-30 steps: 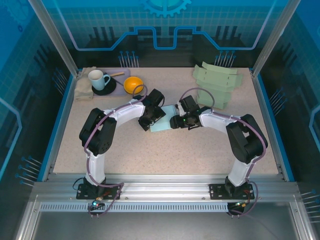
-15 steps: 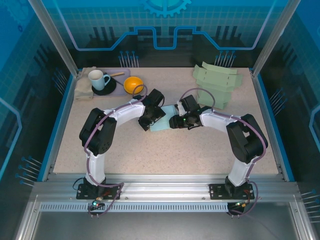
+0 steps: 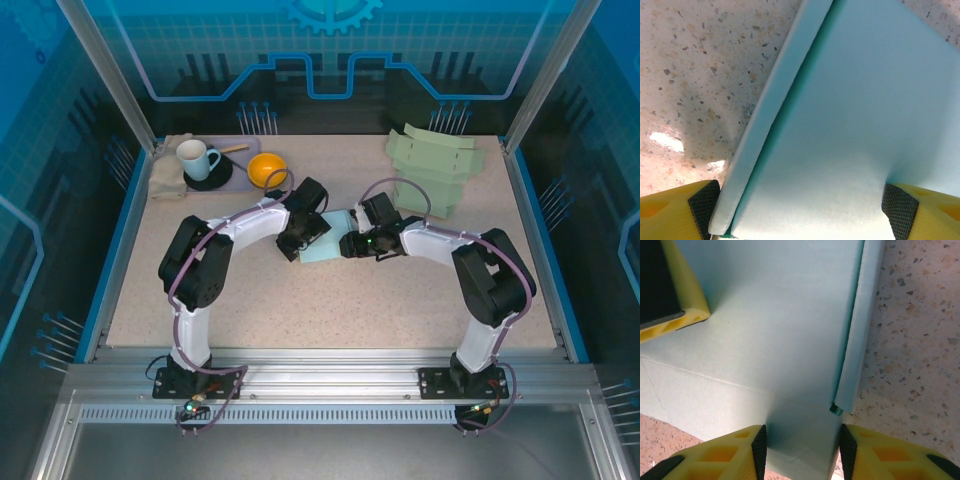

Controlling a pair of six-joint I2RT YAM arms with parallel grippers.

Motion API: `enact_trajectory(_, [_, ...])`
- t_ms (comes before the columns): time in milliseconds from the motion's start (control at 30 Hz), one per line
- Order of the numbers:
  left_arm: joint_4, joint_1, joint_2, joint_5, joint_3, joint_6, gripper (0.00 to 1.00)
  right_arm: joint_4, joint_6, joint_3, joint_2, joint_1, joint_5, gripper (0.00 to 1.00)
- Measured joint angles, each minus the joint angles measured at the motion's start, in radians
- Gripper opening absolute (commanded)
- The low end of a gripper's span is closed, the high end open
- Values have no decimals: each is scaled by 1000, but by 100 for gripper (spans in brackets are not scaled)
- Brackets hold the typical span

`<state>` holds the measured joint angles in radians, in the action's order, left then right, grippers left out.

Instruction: Fold the paper box

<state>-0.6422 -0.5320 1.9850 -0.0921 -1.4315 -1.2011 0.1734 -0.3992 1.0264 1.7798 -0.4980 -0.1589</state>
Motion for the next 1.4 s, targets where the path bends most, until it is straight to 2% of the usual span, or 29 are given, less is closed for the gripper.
enact_trajectory(300, [2,0,0,0,1,0,88,-54,14,-33,0,0,13,43])
enact_trajectory(533, [5,0,4,0,1,4,88,-122,39,-75,0,0,21,37])
enact_trajectory(1133, [37,11,5,3,13,4,88,-291,116,-221,-31,21,19,38])
enact_trajectory(1400, [37,11,5,3,13,4,88,-218,51,-243,-125,52,19,25])
